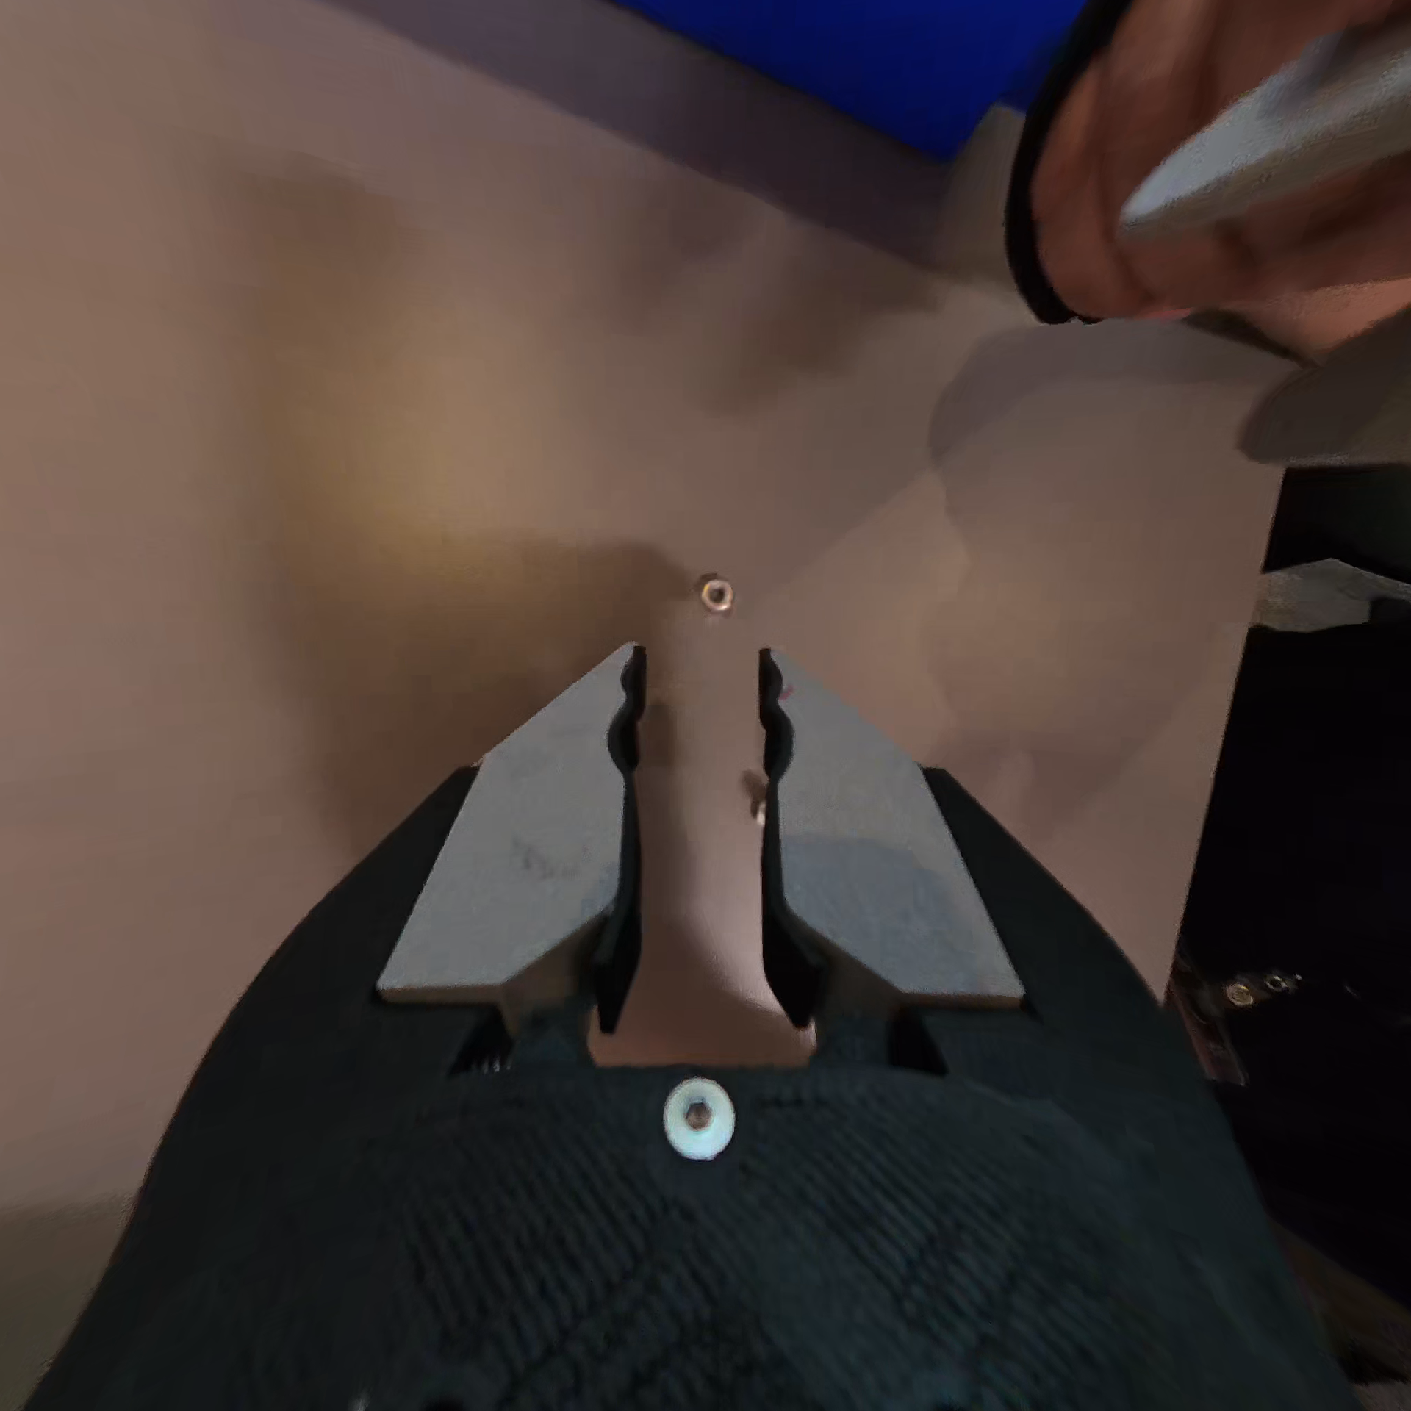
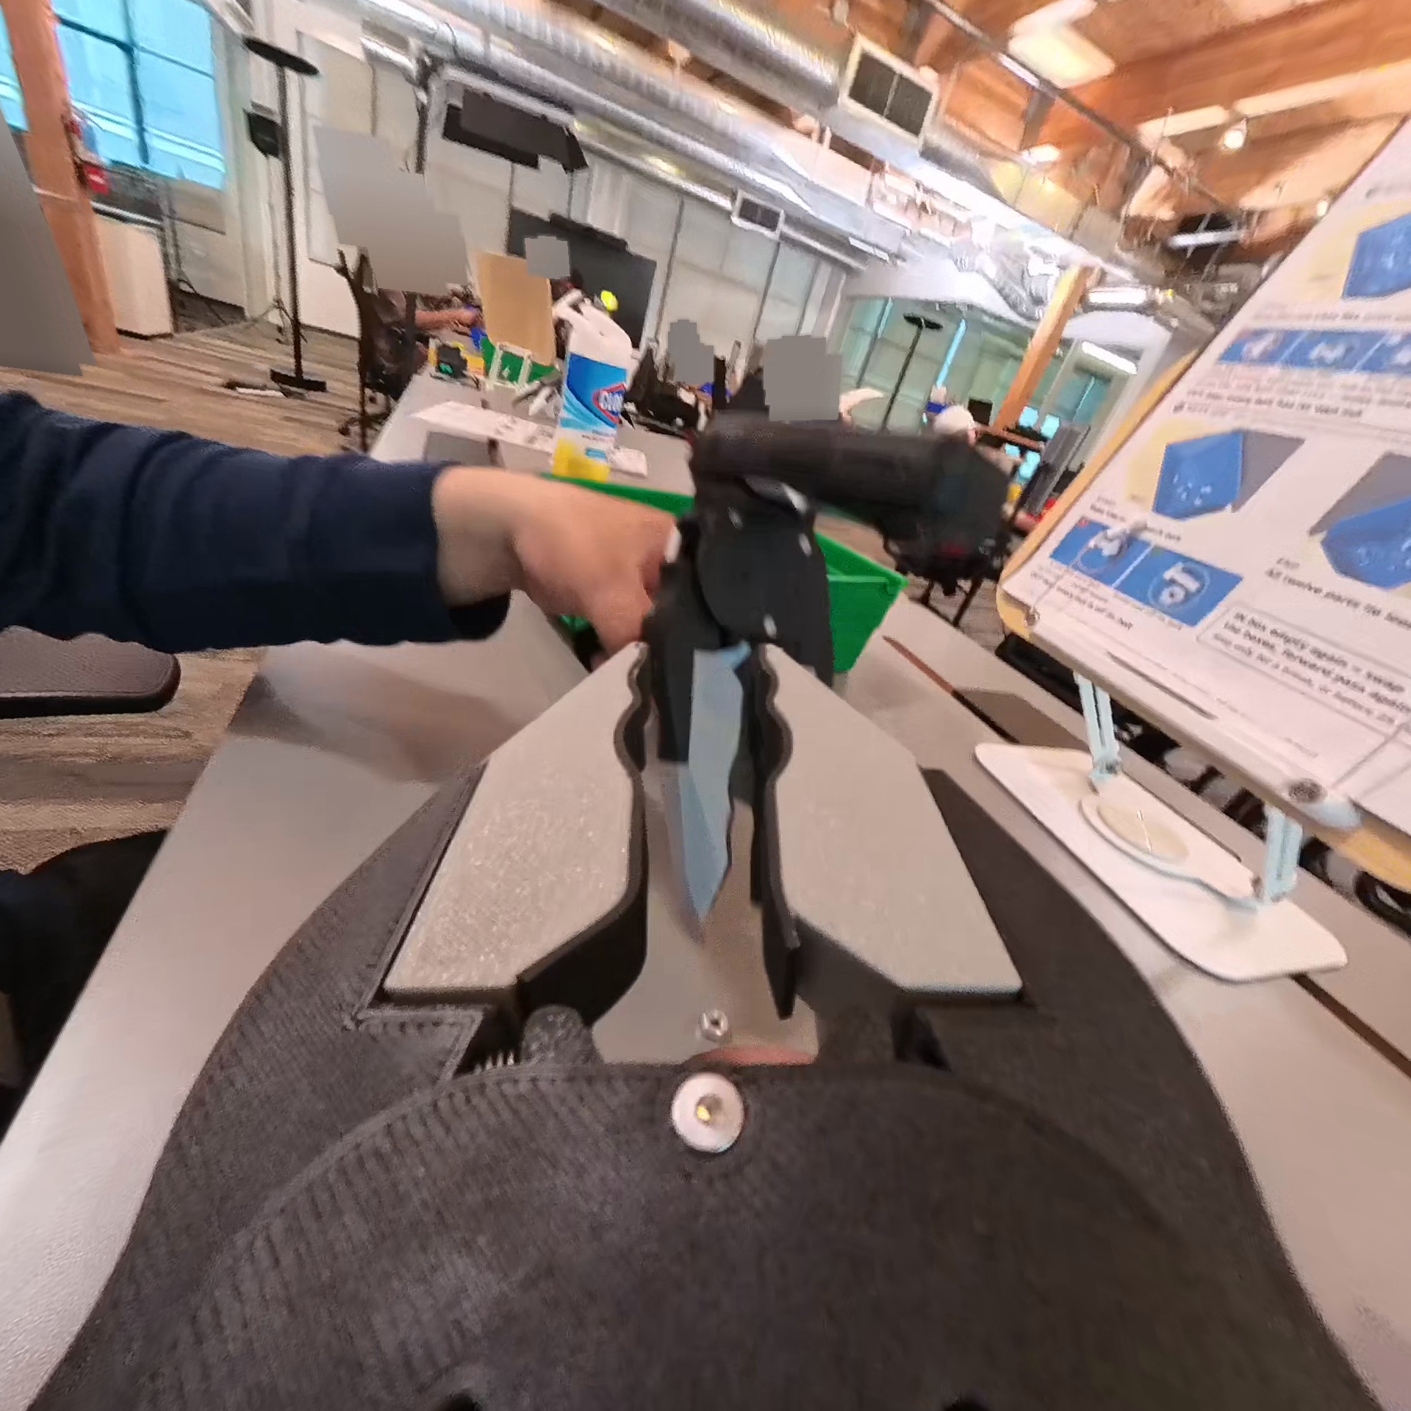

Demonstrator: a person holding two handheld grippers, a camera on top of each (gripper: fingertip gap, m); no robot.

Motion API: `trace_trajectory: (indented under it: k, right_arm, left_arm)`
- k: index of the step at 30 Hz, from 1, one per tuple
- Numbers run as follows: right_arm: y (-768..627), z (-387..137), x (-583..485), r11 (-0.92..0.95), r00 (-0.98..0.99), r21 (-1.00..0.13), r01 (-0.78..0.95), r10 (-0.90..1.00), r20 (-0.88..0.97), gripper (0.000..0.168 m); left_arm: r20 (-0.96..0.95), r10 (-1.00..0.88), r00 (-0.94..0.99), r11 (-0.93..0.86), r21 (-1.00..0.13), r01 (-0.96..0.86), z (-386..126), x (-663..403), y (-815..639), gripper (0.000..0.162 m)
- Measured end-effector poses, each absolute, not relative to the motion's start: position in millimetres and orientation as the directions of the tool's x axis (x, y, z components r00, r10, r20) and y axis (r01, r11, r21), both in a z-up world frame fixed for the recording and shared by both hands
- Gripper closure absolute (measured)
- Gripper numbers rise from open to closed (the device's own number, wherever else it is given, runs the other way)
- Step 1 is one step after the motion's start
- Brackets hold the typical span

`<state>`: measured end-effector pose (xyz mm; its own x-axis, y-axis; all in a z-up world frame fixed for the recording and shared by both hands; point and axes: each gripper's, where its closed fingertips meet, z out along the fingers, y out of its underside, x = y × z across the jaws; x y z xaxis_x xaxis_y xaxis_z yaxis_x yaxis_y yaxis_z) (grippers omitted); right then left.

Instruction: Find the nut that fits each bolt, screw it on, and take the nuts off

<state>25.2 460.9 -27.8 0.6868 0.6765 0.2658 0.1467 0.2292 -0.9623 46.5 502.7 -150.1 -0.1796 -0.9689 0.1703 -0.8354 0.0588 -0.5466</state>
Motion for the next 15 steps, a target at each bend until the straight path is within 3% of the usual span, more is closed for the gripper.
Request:
trace_trajectory:
  k: [3,8,15]
  right_arm:
    - [480.5,-52.0,29.2,0.104,0.733,-0.967,0.232,0.635,0.244,0.153]
    - [481.1,-124.7,-3.7,-0.191,0.623,-0.907,0.375,0.777,0.094,0.133]
    - [492.4,-159.0,-12.6,-0.315,0.626,-0.844,0.435,0.779,0.032,0.149]
  left_arm:
    - [0.099,-0.986,-0.134,0.043,-0.627,-0.778,-132.8,27.7,518.3,0.130]
    - [0.100,-0.990,-0.103,-0.011,-0.765,-0.644,-131.9,0.7,531.5,0.124]
    - [0.048,-0.998,0.039,-0.061,-0.670,-0.740,-175.1,-42.1,567.4,0.112]
